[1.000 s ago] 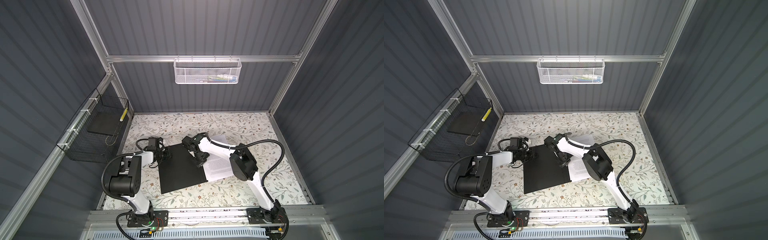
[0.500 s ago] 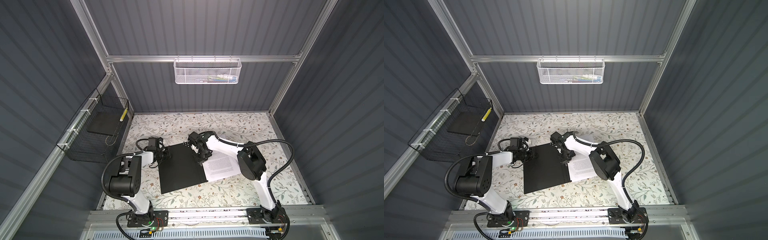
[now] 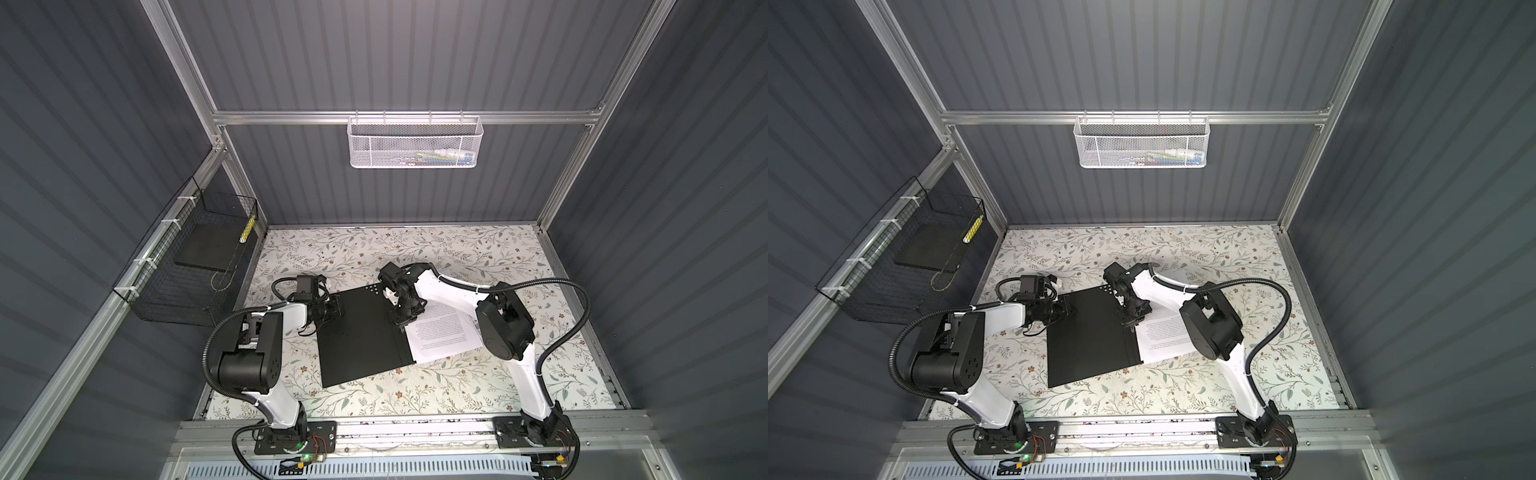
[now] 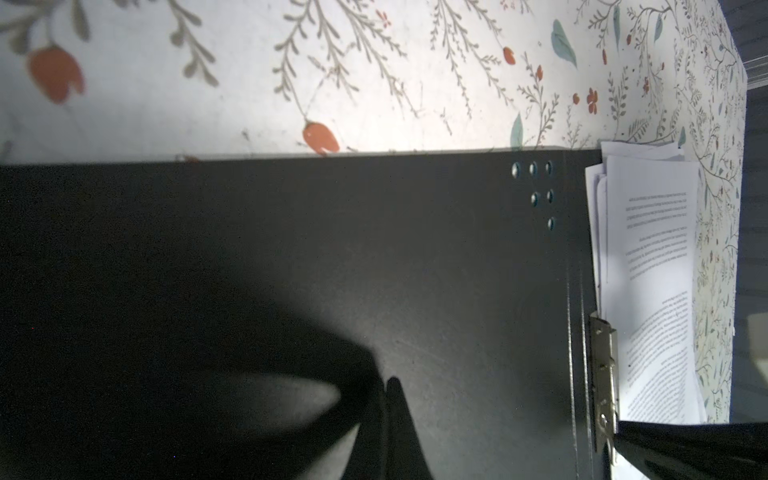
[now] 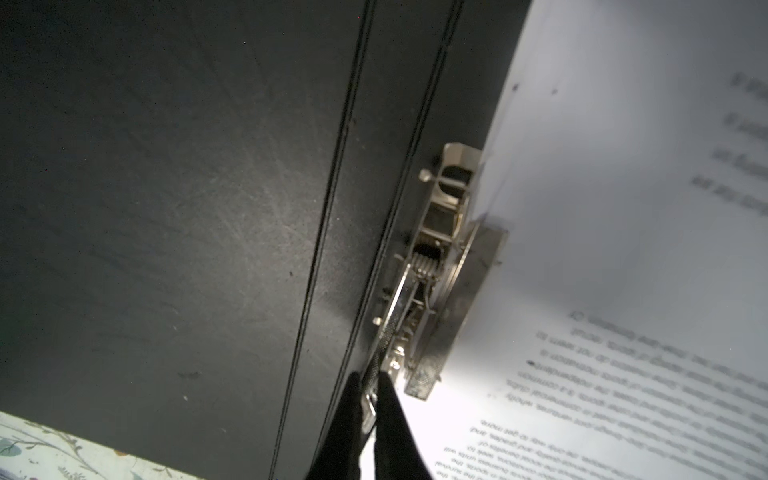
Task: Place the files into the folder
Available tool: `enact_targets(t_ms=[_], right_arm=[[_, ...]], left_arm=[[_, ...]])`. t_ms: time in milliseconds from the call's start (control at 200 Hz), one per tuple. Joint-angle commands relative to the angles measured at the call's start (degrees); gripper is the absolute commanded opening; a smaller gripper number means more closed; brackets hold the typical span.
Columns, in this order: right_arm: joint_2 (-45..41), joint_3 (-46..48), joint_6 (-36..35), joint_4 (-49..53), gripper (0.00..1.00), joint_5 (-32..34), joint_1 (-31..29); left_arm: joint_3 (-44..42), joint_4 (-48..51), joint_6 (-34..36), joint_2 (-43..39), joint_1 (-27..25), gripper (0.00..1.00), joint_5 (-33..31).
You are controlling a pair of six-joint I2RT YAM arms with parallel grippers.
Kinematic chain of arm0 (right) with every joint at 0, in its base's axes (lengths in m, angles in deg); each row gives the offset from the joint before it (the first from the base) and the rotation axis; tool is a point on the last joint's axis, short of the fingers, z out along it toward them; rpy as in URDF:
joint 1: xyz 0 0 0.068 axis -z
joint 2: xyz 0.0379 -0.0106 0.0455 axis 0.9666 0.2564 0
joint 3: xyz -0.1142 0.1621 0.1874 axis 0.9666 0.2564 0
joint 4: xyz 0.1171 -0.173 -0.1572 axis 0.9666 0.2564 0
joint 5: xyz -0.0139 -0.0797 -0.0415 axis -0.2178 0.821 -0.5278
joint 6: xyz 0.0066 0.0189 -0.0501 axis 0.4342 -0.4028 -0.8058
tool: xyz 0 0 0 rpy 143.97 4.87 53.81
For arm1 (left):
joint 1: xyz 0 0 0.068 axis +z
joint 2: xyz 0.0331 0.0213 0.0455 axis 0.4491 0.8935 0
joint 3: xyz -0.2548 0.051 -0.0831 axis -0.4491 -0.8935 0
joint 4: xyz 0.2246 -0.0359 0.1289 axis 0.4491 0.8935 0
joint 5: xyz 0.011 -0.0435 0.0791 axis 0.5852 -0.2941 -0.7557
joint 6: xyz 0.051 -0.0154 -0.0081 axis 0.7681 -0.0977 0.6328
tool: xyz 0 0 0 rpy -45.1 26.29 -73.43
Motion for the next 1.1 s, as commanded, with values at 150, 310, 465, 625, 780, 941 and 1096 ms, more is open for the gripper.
enact_targets(t_ms=[150, 310, 465, 625, 780, 941, 1096], right_arm=[[-4.4, -0.5, 1.9, -1.8, 0.18, -2.5, 1.6], [-6.1, -1.5, 2.3, -1.6, 0.24, -2.0, 2.0], [-5.0, -1.3, 1.8, -0.4, 0.29, -1.5, 1.3], [-2.2, -2.2, 0.7, 1.4, 0.29, 2.3, -0.2], [0.6, -4.3, 0.2, 2.6, 0.29, 3.8, -1.0], [3.0, -5.4, -0.3, 3.7, 0.29, 5.4, -1.3], [4.0, -5.5, -0.5, 3.8, 0.29, 6.9, -1.6]], left_arm=[[-1.9, 7.2, 1.1, 2.8, 0.1, 0.00, -4.2], [-1.4, 7.4, 1.2, 3.0, 0.1, 0.00, -3.9], [1.7, 9.3, 1.1, 0.6, 0.1, 0.00, -3.7], [5.1, 11.4, -0.3, -4.7, 0.1, 0.39, -2.0], [4.9, 15.2, 0.1, -9.1, 0.2, 0.54, -3.8], [3.1, 18.6, 1.1, -12.9, 0.9, 0.59, -7.2], [1.2, 19.8, 0.9, -15.7, 2.5, 0.60, -7.4]])
